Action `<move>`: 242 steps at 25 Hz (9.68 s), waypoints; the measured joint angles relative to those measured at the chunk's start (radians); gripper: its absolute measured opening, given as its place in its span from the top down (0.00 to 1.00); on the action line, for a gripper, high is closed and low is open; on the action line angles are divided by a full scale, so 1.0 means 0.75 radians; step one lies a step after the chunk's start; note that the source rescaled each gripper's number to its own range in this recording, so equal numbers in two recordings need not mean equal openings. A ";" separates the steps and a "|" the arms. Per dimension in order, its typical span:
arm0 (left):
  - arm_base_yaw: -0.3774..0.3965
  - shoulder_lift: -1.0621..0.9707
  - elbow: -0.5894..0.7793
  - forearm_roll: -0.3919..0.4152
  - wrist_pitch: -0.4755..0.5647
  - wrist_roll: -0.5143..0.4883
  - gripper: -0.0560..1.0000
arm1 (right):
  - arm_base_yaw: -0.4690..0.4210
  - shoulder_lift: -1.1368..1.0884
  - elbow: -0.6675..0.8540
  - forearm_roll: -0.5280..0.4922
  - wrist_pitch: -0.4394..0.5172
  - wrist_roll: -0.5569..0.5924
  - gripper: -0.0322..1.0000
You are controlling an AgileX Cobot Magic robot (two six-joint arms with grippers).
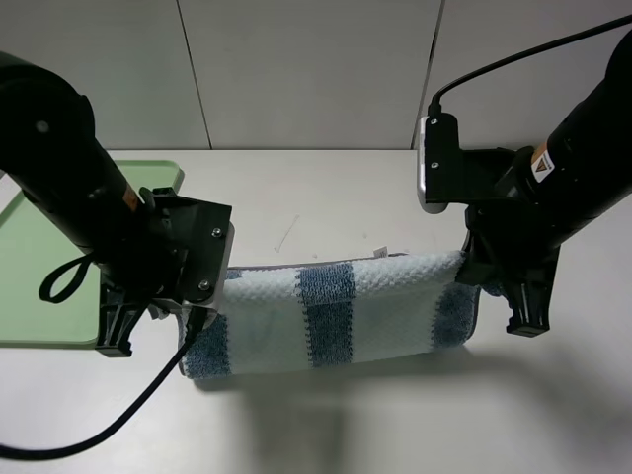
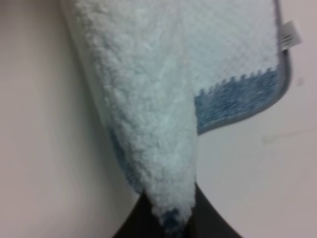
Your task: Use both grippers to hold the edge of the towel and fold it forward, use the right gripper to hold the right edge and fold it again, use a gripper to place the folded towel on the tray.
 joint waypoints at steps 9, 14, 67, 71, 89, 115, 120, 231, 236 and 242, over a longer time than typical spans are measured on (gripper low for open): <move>0.007 0.033 0.000 0.016 -0.158 0.000 0.95 | 0.000 0.086 0.000 -0.042 -0.067 0.000 0.97; 0.009 0.033 0.001 0.055 -0.207 -0.007 0.95 | 0.000 0.143 0.000 -0.055 -0.105 0.000 0.97; 0.009 -0.714 0.005 0.152 0.008 -0.863 0.00 | -0.004 0.158 0.000 -0.360 -0.162 0.618 0.00; 0.009 -0.912 0.005 0.152 0.103 -1.008 0.00 | -0.004 0.158 0.000 -0.297 -0.138 0.722 0.00; 0.009 -1.672 0.053 0.142 0.654 -1.292 0.00 | -0.004 0.158 0.000 -0.092 -0.166 0.843 0.00; 0.009 -1.998 0.432 0.081 0.559 -1.343 0.00 | -0.004 0.158 0.000 -0.021 -0.241 0.843 0.00; 0.128 -1.998 0.432 0.081 0.559 -1.343 0.00 | -0.004 0.158 0.000 0.000 -0.243 0.843 0.00; 0.971 -1.998 0.432 0.081 0.558 -1.343 0.01 | -0.379 0.376 -0.107 -0.270 -0.104 1.600 0.90; 0.971 -1.998 0.432 0.081 0.558 -1.343 0.01 | -0.456 0.302 -0.106 -0.277 -0.038 1.559 0.90; 0.971 -1.998 0.432 0.081 0.558 -1.343 0.01 | -0.501 0.229 -0.111 -0.294 0.032 1.534 0.90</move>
